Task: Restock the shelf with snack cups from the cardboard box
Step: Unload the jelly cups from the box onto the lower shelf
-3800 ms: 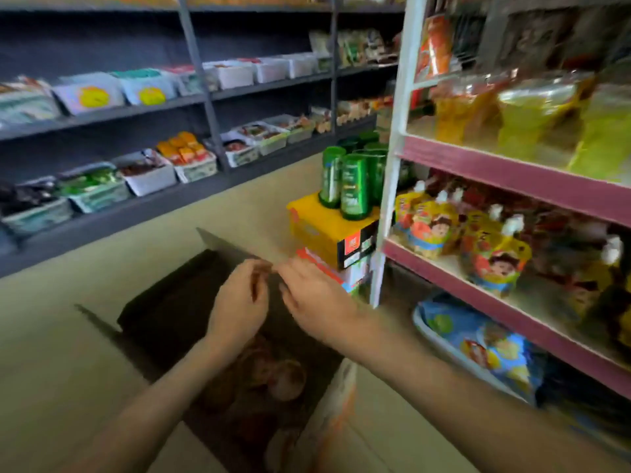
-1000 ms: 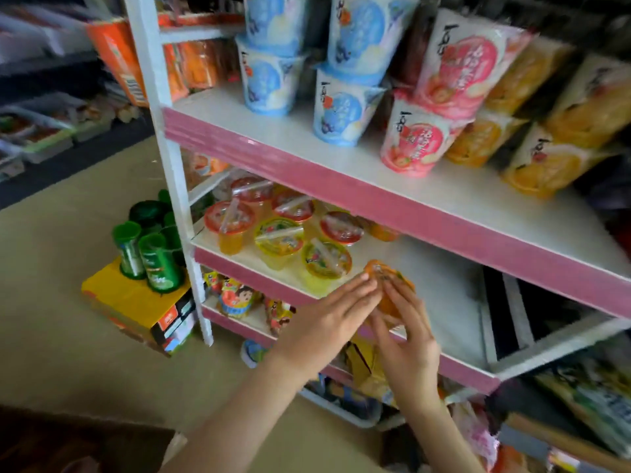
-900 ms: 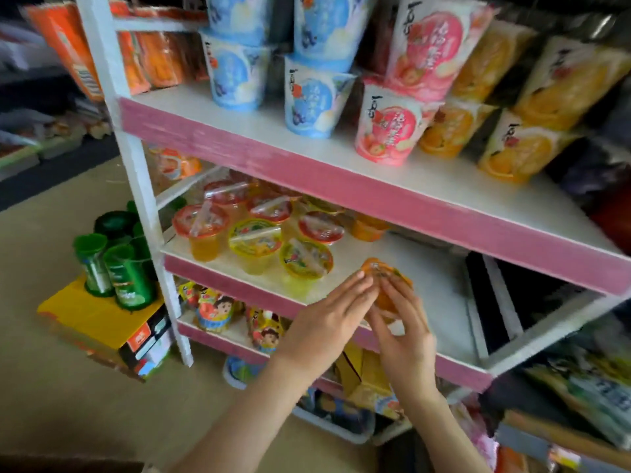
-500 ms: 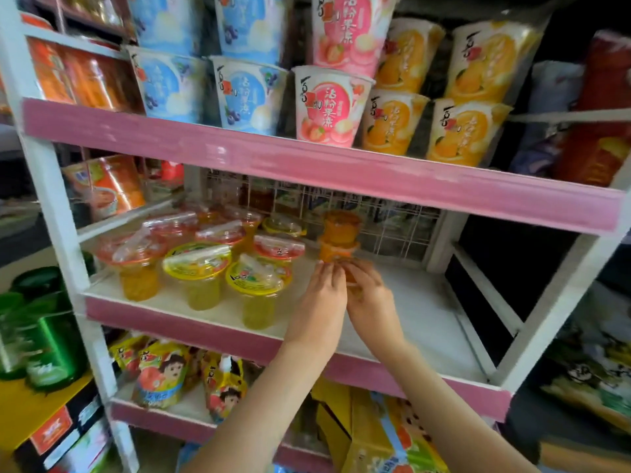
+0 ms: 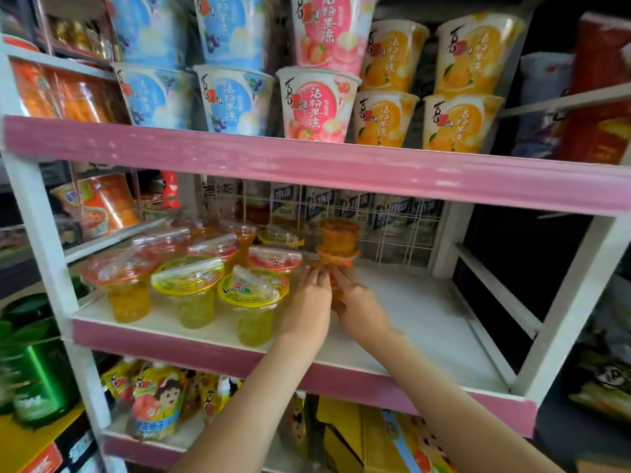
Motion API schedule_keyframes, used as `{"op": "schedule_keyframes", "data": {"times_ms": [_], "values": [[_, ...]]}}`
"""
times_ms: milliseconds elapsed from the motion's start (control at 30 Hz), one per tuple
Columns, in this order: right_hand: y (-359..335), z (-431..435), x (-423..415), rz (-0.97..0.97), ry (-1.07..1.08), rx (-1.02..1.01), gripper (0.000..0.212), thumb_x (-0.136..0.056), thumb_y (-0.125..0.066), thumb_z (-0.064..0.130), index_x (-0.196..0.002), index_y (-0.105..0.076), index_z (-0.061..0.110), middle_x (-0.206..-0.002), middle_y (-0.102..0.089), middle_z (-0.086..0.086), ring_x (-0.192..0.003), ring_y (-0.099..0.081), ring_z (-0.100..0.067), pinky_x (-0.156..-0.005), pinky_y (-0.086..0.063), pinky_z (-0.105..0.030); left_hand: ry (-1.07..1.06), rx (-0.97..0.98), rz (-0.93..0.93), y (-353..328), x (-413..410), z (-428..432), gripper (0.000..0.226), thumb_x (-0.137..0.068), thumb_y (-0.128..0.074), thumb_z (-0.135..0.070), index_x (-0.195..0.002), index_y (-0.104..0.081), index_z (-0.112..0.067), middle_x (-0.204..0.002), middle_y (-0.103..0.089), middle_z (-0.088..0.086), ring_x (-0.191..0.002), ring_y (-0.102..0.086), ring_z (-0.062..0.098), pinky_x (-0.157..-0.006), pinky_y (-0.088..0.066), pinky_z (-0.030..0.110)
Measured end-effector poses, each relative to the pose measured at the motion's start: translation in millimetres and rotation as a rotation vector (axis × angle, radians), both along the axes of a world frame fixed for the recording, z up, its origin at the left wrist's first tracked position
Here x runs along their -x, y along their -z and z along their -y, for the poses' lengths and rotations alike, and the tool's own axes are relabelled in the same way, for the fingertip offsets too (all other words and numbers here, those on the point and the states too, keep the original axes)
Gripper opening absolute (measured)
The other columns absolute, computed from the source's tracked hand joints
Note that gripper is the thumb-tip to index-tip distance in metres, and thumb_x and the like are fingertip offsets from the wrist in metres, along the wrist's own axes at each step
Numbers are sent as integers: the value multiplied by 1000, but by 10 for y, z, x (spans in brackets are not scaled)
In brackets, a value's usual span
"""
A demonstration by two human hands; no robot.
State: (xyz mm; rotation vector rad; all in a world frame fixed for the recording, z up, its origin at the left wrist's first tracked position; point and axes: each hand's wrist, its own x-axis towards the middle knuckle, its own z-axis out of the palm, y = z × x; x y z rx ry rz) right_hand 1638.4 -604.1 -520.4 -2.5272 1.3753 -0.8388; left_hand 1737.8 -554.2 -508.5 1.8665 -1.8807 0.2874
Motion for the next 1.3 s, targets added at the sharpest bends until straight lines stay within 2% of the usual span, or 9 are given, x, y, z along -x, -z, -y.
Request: {"op": "schedule_keyframes", "data": {"times_ms": [167,333,433,533,633,833,1067,1200,1300], "values": [[-165,-432,91,-141,172,48,63,-92,-51,16,-149,-24,20,-158,-15,-4,-144,-4,-40,-116,-4,-48,60,-35,-71,-145,102,-412,57,-95,-37,0,-148,-16,-4,-157,-12,12,-145,-8,23,-113,-23,31],[-209,-1256,120,143,83,400,47,-86,-57,6,-132,-49,-1,-140,-46,-18,-133,-37,-32,-111,-31,-39,283,136,-169,36,33,-1398,62,-71,-72,0,-129,-51,-1,-130,-57,11,-122,-55,20,-100,-37,21],[-152,-1670,-113,198,-82,483,41,-87,-55,3,-128,-54,-4,-134,-51,-19,-129,-42,-30,-109,-34,-36,248,230,-202,185,-246,-1811,48,-82,-63,-9,-129,-52,-4,-127,-60,8,-119,-55,15,-100,-39,22],[21,-1955,-530,243,-295,508,35,-86,-53,-5,-120,-58,-8,-124,-57,-23,-121,-48,-32,-104,-41,-41,105,271,-209,338,-618,-2102,39,-82,-42,-16,-117,-57,-7,-108,-66,7,-104,-53,11,-92,-39,19],[270,-2200,-1084,317,-542,443,35,-82,-50,-4,-115,-62,-8,-118,-60,-23,-114,-52,-31,-101,-42,-39,-80,278,-212,584,-1050,-2473,29,-76,-41,-18,-104,-49,-16,-89,-66,9,-87,-52,17,-69,-45,28],[705,-2904,-2408,313,-894,93,44,-71,-53,-5,-113,-62,-8,-113,-62,-24,-104,-60,-39,-95,-35,-33,-514,140,-186,1168,-1866,-3453,19,-76,-50,-15,-86,-54,1,-77,-56,18,-76,-47,25,-62,-33,30],[1773,-3552,-2751,-152,-1114,-295,60,-94,-42,5,-149,-19,6,-152,-25,-13,-142,-19,-26,-116,-18,-34,-750,-224,-212,2026,-2088,-4335,33,-91,-56,-21,-122,-53,-11,-118,-57,5,-104,-56,17,-85,-44,24],[2149,-3392,-2370,-526,-1123,-348,85,-95,-50,30,-149,15,21,-159,-3,-7,-146,0,-23,-118,-6,-35,-752,-367,-316,2275,-2170,-4602,41,-94,-51,-25,-133,-45,-16,-132,-49,2,-118,-51,16,-97,-41,25],[2409,-3252,-1977,-600,-1076,-277,71,-101,-34,41,-149,16,23,-160,0,-2,-146,1,-15,-113,5,-23,-785,-377,-374,2374,-2182,-4722,41,-94,-52,-26,-133,-44,-19,-132,-49,0,-115,-53,17,-94,-46,28]]}}
